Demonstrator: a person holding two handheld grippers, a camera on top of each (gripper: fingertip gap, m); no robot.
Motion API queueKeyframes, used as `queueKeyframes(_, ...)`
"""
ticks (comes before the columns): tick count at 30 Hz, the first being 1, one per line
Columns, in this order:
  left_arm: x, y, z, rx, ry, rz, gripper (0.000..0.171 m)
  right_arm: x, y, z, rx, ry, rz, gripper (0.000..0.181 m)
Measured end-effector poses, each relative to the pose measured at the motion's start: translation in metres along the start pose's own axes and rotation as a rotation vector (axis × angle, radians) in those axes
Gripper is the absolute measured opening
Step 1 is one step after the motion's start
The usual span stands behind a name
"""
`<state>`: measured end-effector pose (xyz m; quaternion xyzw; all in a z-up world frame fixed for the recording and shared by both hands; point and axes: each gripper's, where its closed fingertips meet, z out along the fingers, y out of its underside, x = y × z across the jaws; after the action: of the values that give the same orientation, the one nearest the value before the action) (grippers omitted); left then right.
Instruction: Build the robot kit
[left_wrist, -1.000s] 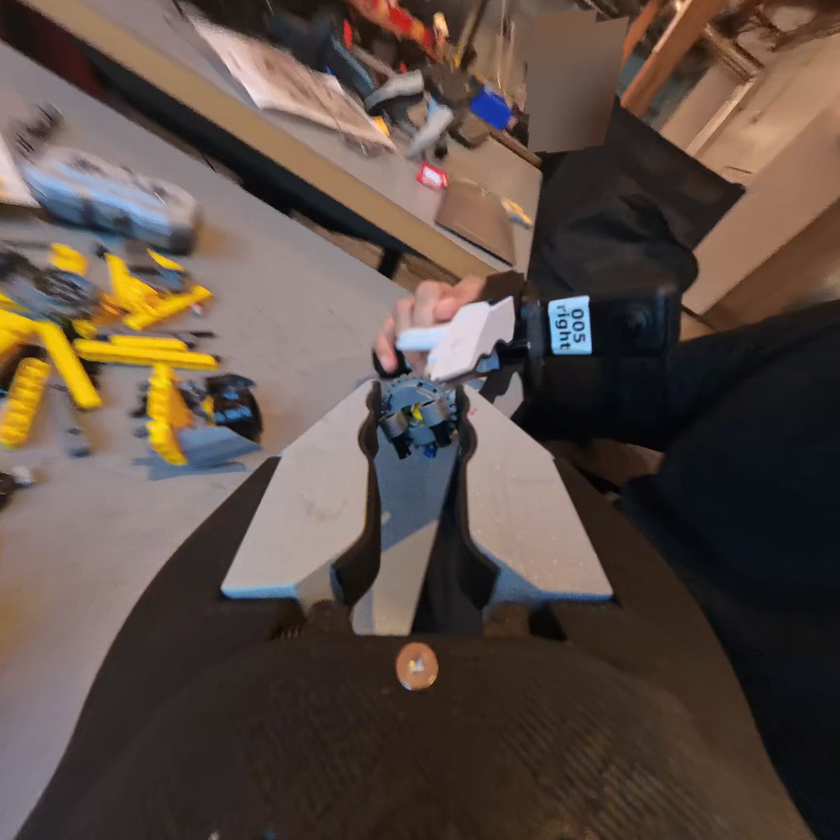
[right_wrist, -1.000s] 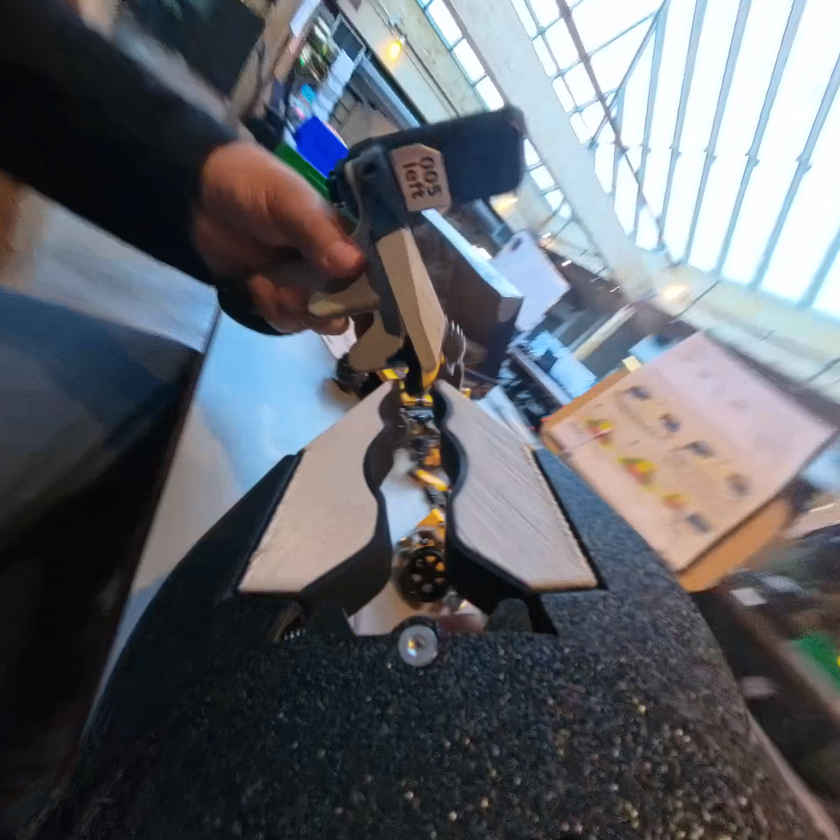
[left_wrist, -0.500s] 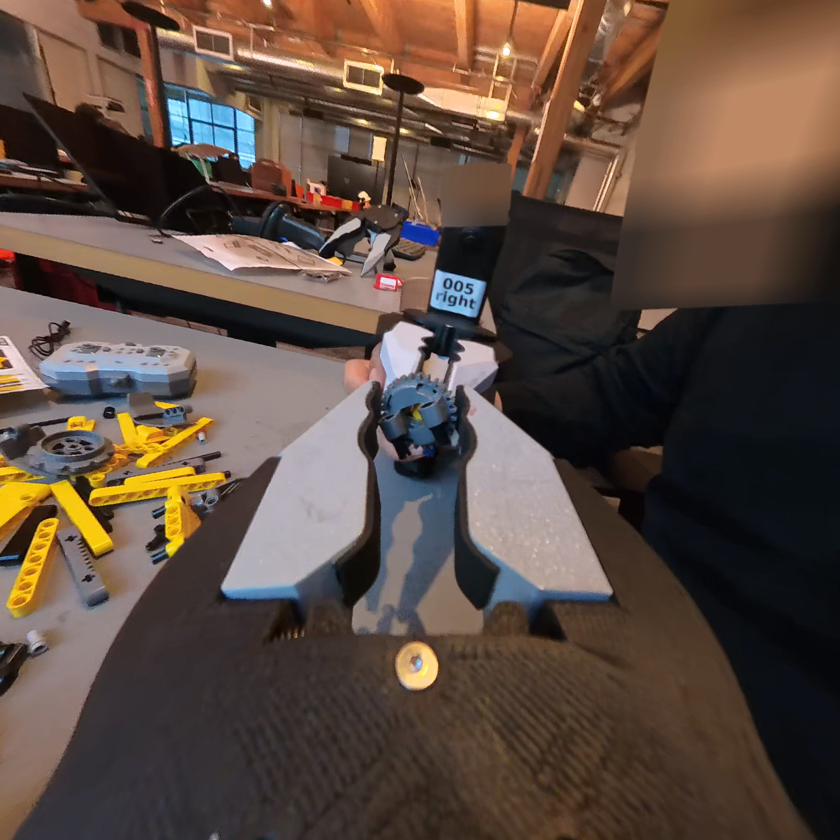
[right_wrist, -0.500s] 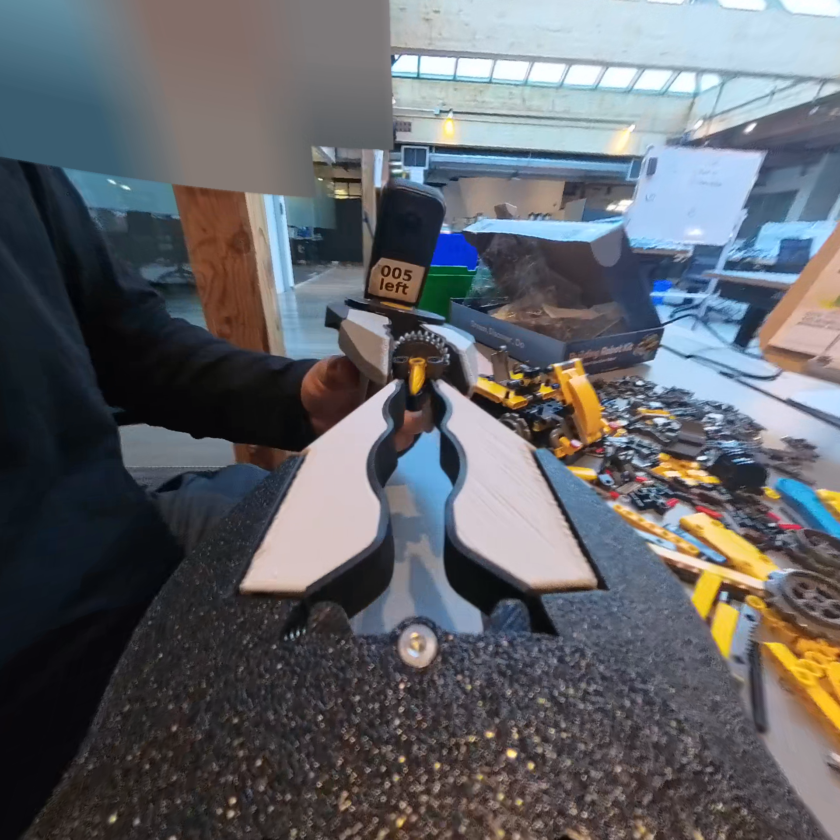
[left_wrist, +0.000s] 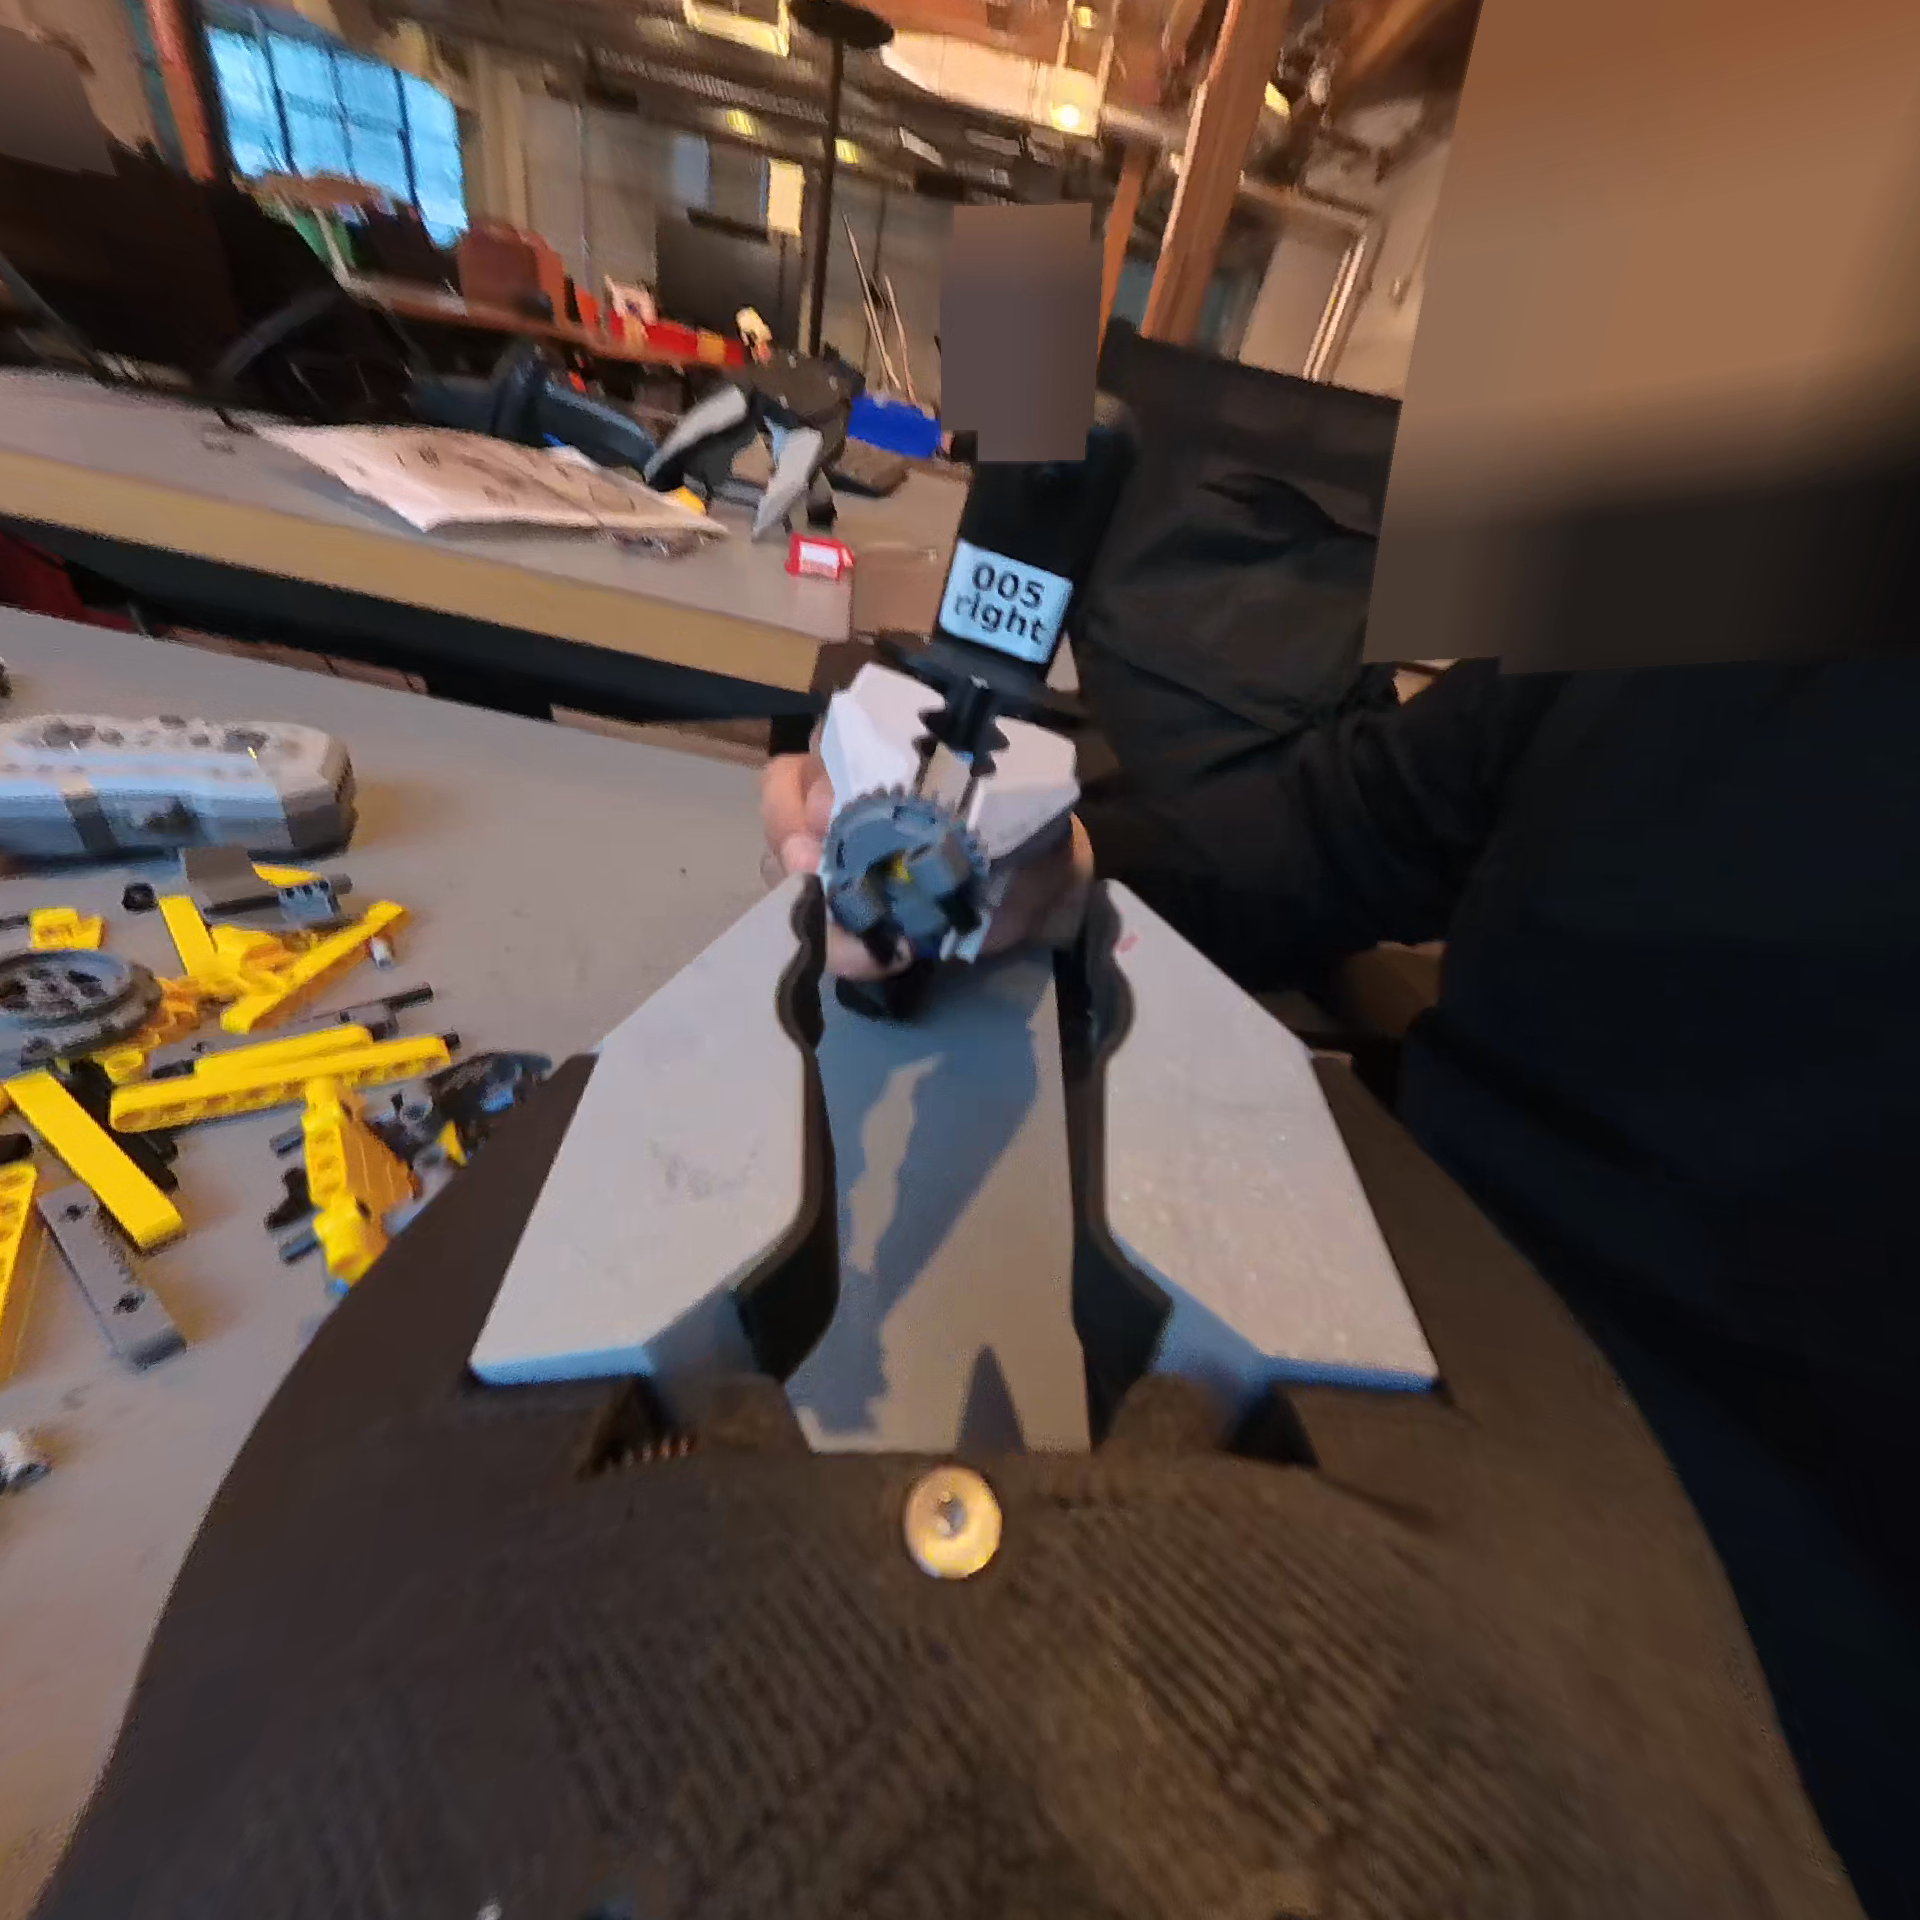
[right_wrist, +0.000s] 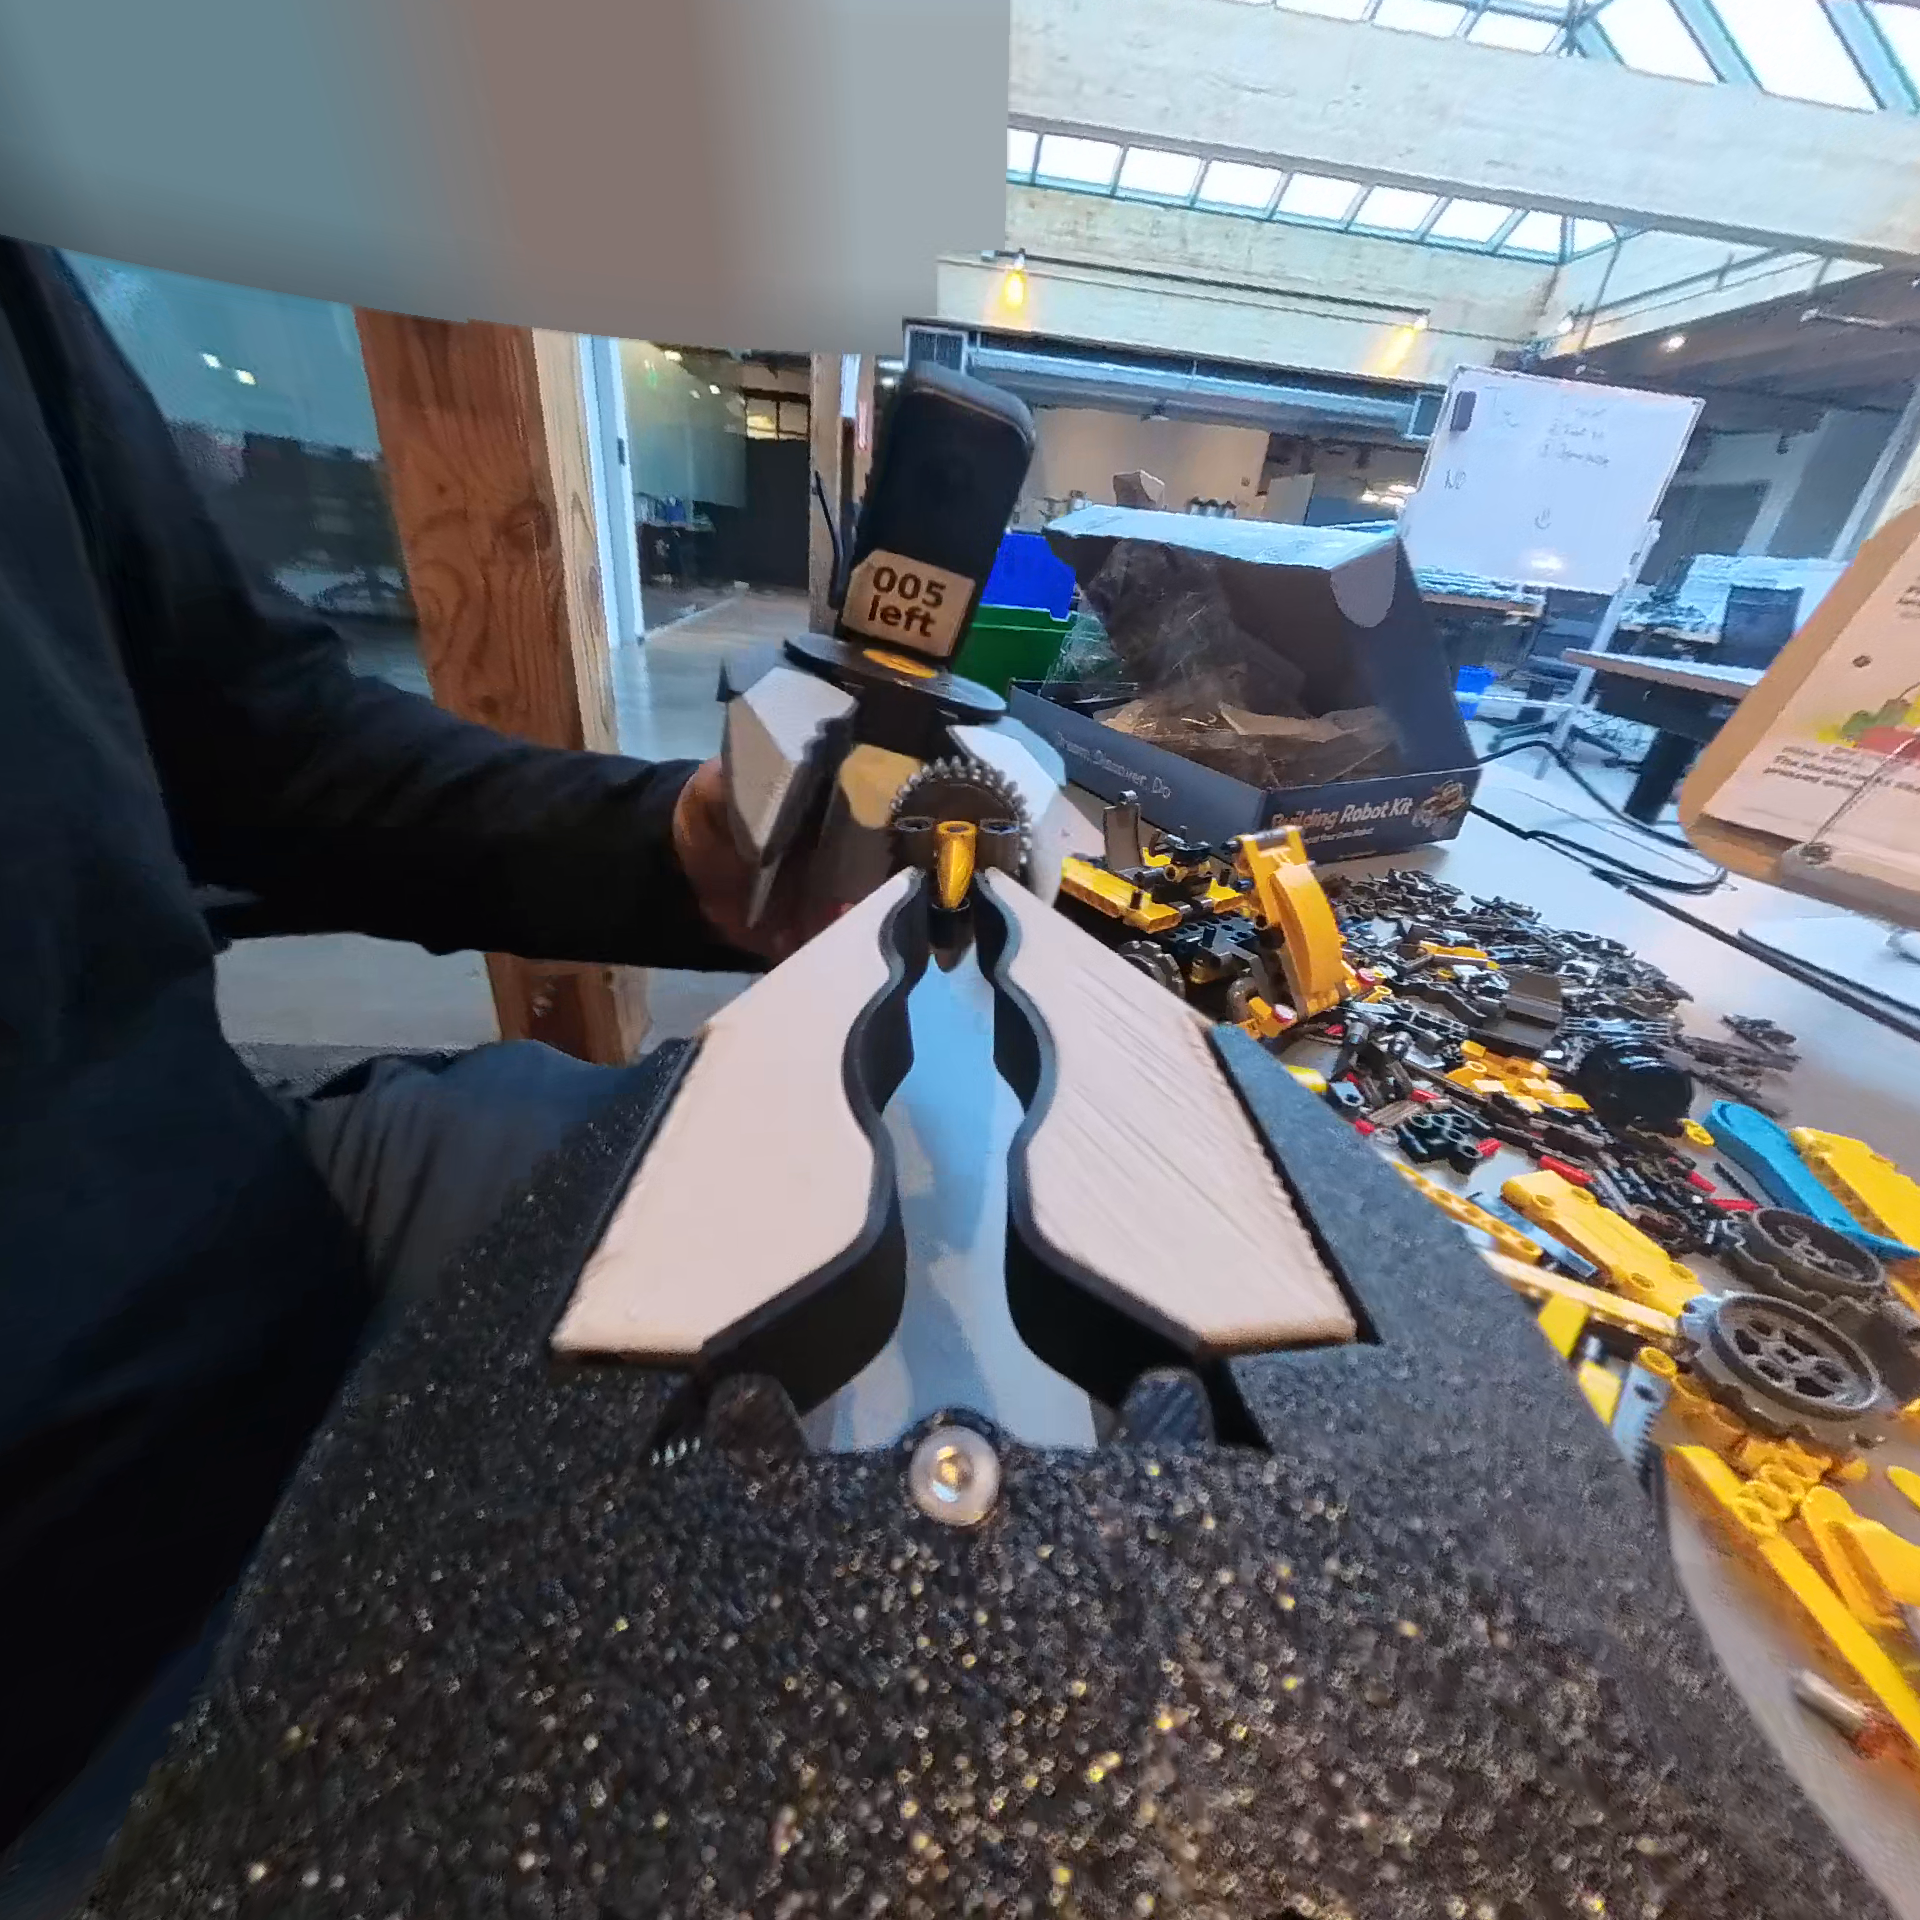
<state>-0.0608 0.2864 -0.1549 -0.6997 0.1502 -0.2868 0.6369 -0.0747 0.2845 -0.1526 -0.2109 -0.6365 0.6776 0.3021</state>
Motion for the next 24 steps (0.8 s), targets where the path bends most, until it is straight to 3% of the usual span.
queueKeyframes(4,-0.004,0.002,-0.015,-0.051,0.030,-0.143,0.060,-0.002,0.000,-0.001,-0.001,-0.024,0.023,0.007)
queueKeyframes(9,-0.001,-0.003,-0.019,-0.090,0.109,-0.318,0.040,-0.008,0.005,0.003,-0.040,-0.047,0.000,0.007)
queueKeyframes(13,0.001,0.016,-0.016,-0.217,0.074,-0.270,0.029,-0.012,0.009,0.006,-0.071,-0.072,-0.004,0.007)
queueKeyframes(18,0.012,0.016,-0.018,-0.197,0.149,-0.313,0.033,-0.020,0.012,0.008,-0.092,-0.109,-0.039,0.007)
queueKeyframes(24,0.017,0.020,-0.022,-0.187,0.175,-0.341,0.026,-0.028,0.016,0.009,-0.116,-0.146,-0.063,0.007)
